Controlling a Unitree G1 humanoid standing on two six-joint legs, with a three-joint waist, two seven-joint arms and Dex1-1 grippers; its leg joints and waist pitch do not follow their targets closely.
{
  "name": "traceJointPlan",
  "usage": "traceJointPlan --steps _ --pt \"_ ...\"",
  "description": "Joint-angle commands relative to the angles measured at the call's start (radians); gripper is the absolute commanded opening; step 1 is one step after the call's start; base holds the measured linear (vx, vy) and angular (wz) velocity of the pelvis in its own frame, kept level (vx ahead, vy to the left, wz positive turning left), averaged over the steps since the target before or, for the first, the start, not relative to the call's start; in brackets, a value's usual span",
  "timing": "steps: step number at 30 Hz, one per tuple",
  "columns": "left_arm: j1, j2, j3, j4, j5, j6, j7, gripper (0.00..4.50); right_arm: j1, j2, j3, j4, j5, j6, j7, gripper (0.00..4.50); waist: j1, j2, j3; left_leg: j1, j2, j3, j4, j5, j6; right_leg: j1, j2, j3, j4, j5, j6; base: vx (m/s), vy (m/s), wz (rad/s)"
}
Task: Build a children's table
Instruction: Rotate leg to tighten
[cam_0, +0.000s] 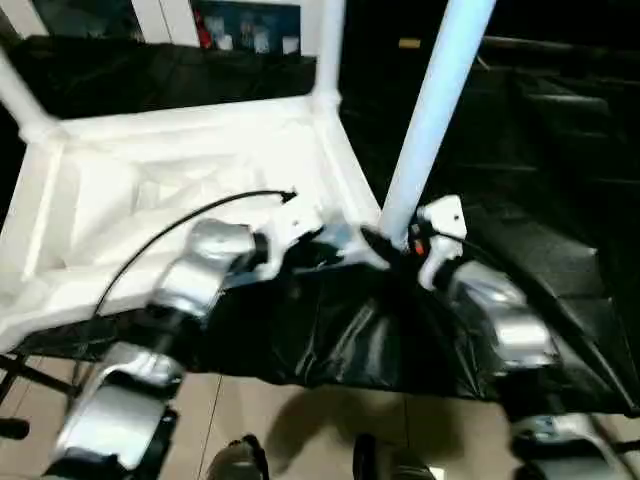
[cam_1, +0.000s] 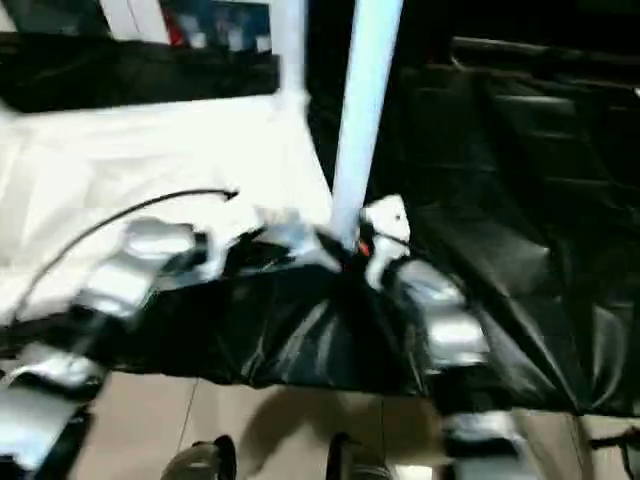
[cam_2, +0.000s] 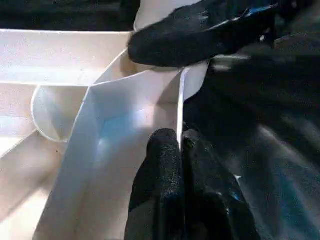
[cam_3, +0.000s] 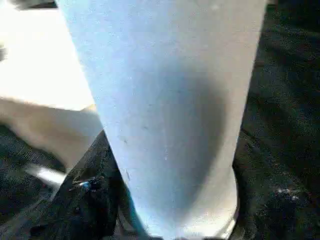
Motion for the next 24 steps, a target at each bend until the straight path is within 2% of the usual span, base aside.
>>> traceJointPlan --steps 1,3,5,6,9,12,13,19,20,21,22,23,24 --pt "-0.005 -0.085 -0.025 0.044 -0.002 0.035 0.103 0.0 0.005 0.102 0.061 0.065 -0.012 0.051 -0.083 2.63 0.001 -0.006 -0.053 0.01 0.038 -0.029 -0.074 -0.297 0.021 0.038 -0.07 0.044 -0.095 -0.481 -0.142 0.0 0.0 0.0" --pt "-0.004 -0.111 -0.027 0.043 -0.003 0.043 0.12 0.0 -0.002 0.154 0.065 0.07 -0.025 0.027 -0.134 2.63 0.001 -0.001 -0.052 0.012 0.038 -0.029 -0.076 -0.313 0.019 0.037 -0.07 0.043 -0.098 -0.482 -0.134 0.0 0.0 0.0" --pt "0.003 -0.119 -0.03 0.034 -0.007 0.047 0.106 0.0 -0.005 0.172 0.081 0.065 -0.045 -0.001 -0.141 2.63 0.0 -0.001 -0.053 0.011 0.039 -0.029 -0.078 -0.311 0.021 0.037 -0.068 0.044 -0.096 -0.442 -0.138 0.0 0.0 0.0" --pt "0.003 -0.119 -0.03 0.034 -0.007 0.047 0.106 0.0 -0.005 0.172 0.081 0.065 -0.045 -0.001 -0.141 3.19 -0.001 0.0 -0.052 0.008 0.038 -0.029 -0.079 -0.312 0.022 0.039 -0.067 0.044 -0.094 -0.421 -0.141 0.0 0.0 0.0" --pt "0.017 -0.106 -0.035 0.021 -0.011 0.038 0.063 0.0 -0.001 0.163 0.096 0.042 -0.051 -0.02 -0.115 3.39 -0.002 0.002 -0.051 0.009 0.038 -0.028 -0.08 -0.321 0.027 0.04 -0.067 0.045 -0.095 -0.396 -0.148 0.0 0.0 0.0" --pt "0.032 -0.072 -0.041 0.006 -0.022 0.02 0.007 0.0 0.006 0.114 0.111 0.009 -0.05 -0.018 -0.036 3.77 -0.003 0.001 -0.049 0.008 0.039 -0.028 -0.081 -0.317 0.035 0.041 -0.066 0.046 -0.094 -0.38 -0.151 0.0 0.0 0.0" --pt "0.037 -0.062 -0.042 0.001 -0.025 0.013 -0.009 0.0 0.008 0.097 0.115 0.001 -0.049 -0.018 -0.012 3.77 -0.005 0.0 -0.049 0.005 0.038 -0.027 -0.08 -0.306 0.041 0.043 -0.066 0.047 -0.092 -0.358 -0.155 0.0 0.0 0.0" --pt "0.07 0.016 -0.056 -0.037 -0.047 -0.023 -0.15 0.0 0.002 -0.032 0.135 -0.024 -0.029 -0.016 0.211 3.84 -0.005 -0.005 -0.055 0.004 0.035 -0.02 -0.07 -0.231 0.084 0.051 -0.067 0.046 -0.085 -0.275 -0.189 0.0 0.0 0.0" --pt "0.072 0.023 -0.057 -0.04 -0.049 -0.029 -0.163 0.0 0.001 -0.042 0.135 -0.026 -0.024 -0.013 0.231 3.84 -0.004 -0.004 -0.056 0.003 0.035 -0.017 -0.066 -0.181 0.105 0.053 -0.066 0.046 -0.079 -0.214 -0.204 0.0 0.0 0.0" --pt "0.084 0.049 -0.053 -0.058 -0.071 -0.032 -0.225 0.0 -0.001 -0.092 0.141 -0.047 0.006 0.007 0.337 3.84 -0.004 -0.006 -0.054 0.002 0.036 -0.017 -0.066 -0.17 0.112 0.054 -0.066 0.044 -0.077 -0.198 -0.212 0.0 0.0 0.0" --pt "0.084 0.049 -0.053 -0.058 -0.071 -0.032 -0.225 0.0 -0.001 -0.093 0.141 -0.048 0.006 0.007 0.337 3.84 -0.004 -0.006 -0.055 0.0 0.035 -0.018 -0.065 -0.155 0.116 0.062 -0.064 0.043 -0.072 -0.174 -0.221 0.0 0.0 0.0" --pt "0.086 0.062 -0.051 -0.062 -0.077 -0.039 -0.247 0.0 0.001 -0.119 0.149 -0.059 0.013 0.008 0.386 3.84 -0.003 -0.002 -0.056 0.004 0.039 -0.014 -0.062 -0.137 0.126 0.056 -0.062 0.044 -0.067 -0.123 -0.239 0.0 0.0 0.0" --pt "0.089 0.08 -0.052 -0.066 -0.083 -0.049 -0.28 0.0 0.005 -0.152 0.158 -0.077 0.03 0.014 0.457 3.84 -0.003 -0.003 -0.056 0.003 0.038 -0.014 -0.06 -0.129 0.135 0.06 -0.06 0.042 -0.062 -0.089 -0.251 0.0 0.0 0.0"
